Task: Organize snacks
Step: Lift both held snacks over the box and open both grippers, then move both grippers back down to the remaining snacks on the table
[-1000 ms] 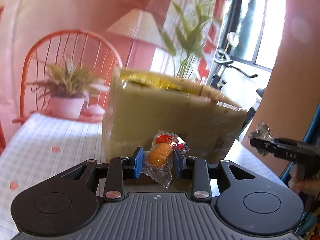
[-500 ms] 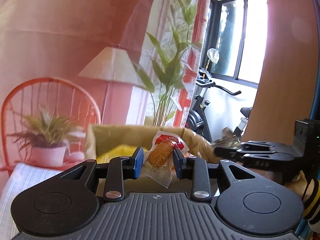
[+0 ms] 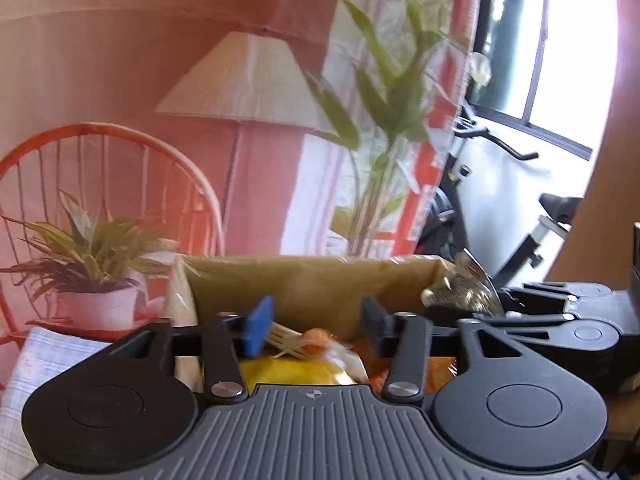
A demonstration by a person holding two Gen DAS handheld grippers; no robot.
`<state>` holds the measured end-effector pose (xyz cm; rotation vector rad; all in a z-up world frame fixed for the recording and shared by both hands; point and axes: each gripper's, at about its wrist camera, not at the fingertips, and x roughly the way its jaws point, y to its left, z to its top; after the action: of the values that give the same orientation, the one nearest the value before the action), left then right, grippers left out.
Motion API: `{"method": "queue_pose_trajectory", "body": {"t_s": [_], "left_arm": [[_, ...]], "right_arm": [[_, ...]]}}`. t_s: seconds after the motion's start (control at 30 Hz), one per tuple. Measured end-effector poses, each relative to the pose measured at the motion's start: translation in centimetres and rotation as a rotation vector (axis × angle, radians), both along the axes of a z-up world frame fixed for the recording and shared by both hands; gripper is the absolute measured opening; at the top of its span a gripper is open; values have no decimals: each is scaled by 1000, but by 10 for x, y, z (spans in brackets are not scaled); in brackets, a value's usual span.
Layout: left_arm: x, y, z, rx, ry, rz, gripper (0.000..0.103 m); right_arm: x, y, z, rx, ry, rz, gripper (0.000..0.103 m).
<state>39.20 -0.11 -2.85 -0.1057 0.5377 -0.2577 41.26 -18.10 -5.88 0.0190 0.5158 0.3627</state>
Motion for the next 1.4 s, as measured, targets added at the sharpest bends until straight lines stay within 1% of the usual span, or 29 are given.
{"method": "queue_pose_trajectory", "body": {"t_s": [0.03, 0.07, 0.1, 0.17, 0.23, 0.27, 0.3, 0.37, 0.43, 0.5, 0.57, 0.63, 0.73, 0.9, 0.97, 1.1, 1.23, 1.33, 1.4], "left_arm": [[-2, 3, 2, -9, -14, 6, 67], [-4, 7, 4, -22, -25, 5, 70], [-8, 9, 7, -30, -34, -2, 71], [-16, 14, 10, -28, -48, -16, 71], [-24, 15, 13, -18, -53, -29, 72], [-30, 17, 13, -21, -53, -41, 73], [-33, 18, 13, -28, -52, -54, 74], [-46, 22, 14, -45, -54, -80, 77], [-58, 24, 14, -47, -59, -95, 77], [-69, 27, 14, -50, -63, -111, 77], [-81, 30, 12, -49, -63, -123, 78], [-93, 34, 8, -45, -59, -130, 78], [-110, 39, -1, -41, -47, -142, 78], [-128, 52, -27, -57, 9, -127, 78], [-131, 56, -39, -66, 34, -114, 78], [-134, 62, -66, -95, 93, -81, 78], [-137, 61, -91, -94, 141, -47, 78], [-140, 59, -104, -87, 161, -26, 78], [-141, 58, -113, -86, 173, -19, 78]], "right_arm": [[3, -1, -1, 5, 3, -10, 47], [4, -2, -2, 19, 5, -19, 58], [3, -4, -2, 31, 0, -26, 68], [-1, -8, -3, 42, -20, -32, 78], [-7, -11, -3, 43, -34, -35, 78], [-10, -13, -3, 53, -41, -37, 81], [-14, -15, -2, 64, -50, -36, 86], [-26, -20, -1, 87, -79, -28, 91], [-38, -22, 1, 94, -107, -17, 95], [-50, -26, 1, 107, -131, -11, 103], [-65, -29, 2, 122, -160, -4, 103], [-77, -31, 1, 128, -164, -5, 103], [-100, -33, -3, 127, -191, -30, 103], [-136, -31, -20, 61, -225, -74, 103], [-149, -31, -30, 41, -236, -58, 103], [-164, -31, -54, 49, -206, -47, 103], [-170, -27, -85, 56, -116, 40, 103], [-171, -20, -110, 21, -48, 53, 103], [-172, -18, -127, -11, -49, 24, 103]]}}
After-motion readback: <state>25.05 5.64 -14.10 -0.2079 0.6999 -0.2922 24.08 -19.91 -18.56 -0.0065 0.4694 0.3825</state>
